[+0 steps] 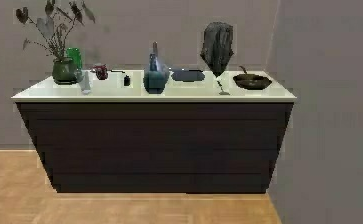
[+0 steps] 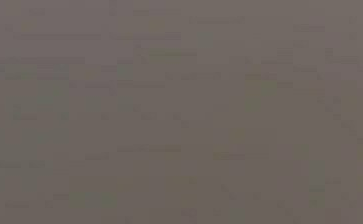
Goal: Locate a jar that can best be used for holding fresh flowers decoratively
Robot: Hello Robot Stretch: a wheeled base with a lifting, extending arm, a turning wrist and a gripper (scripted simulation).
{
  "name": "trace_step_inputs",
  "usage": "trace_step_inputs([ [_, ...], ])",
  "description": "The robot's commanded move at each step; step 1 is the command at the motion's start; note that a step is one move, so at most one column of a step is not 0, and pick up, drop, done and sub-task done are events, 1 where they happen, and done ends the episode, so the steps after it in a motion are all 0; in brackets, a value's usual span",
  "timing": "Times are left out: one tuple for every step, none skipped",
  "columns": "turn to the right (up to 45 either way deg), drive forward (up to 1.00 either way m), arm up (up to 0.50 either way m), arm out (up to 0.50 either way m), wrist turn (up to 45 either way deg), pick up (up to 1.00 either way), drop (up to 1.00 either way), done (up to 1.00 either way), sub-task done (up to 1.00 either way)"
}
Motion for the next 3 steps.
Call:
trace_step_inputs([
  [0.0,0.65,0.00,0.00,0.0,0.00,0.00,0.00,0.00],
  [-12.0,0.00,0.00,0.00,0.0,0.00,0.00,0.00,0.00],
  [0.0,0.00,0.00,0.00,0.0,0.00,0.00,1.00,0.00],
])
